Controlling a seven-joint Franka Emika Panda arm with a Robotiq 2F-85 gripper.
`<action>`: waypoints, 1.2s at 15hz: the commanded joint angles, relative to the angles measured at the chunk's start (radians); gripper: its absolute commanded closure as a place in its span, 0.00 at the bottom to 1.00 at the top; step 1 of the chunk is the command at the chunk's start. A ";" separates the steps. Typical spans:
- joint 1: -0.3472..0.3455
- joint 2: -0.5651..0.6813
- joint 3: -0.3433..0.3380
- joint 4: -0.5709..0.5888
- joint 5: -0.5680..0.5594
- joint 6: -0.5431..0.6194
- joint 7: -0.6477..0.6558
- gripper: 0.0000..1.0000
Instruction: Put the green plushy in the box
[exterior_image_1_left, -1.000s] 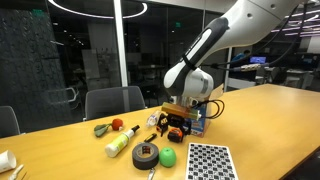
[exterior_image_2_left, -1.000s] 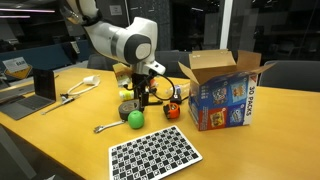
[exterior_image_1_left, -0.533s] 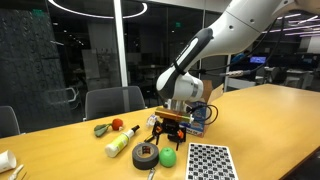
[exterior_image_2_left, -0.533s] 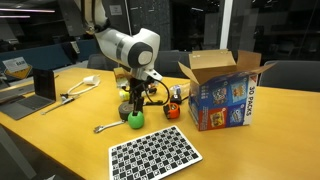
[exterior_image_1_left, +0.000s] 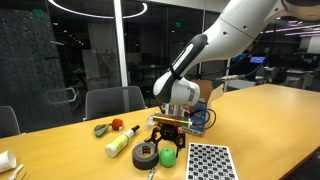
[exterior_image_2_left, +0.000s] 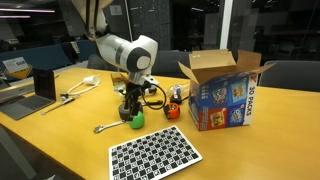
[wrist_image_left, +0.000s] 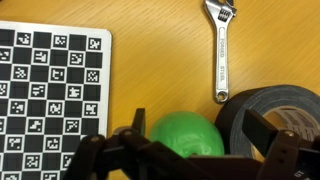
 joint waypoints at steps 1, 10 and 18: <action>0.011 0.020 -0.012 0.025 0.003 -0.012 -0.008 0.00; 0.006 0.055 -0.036 0.039 -0.021 -0.010 -0.024 0.00; 0.005 0.104 -0.062 0.084 -0.044 -0.014 -0.049 0.00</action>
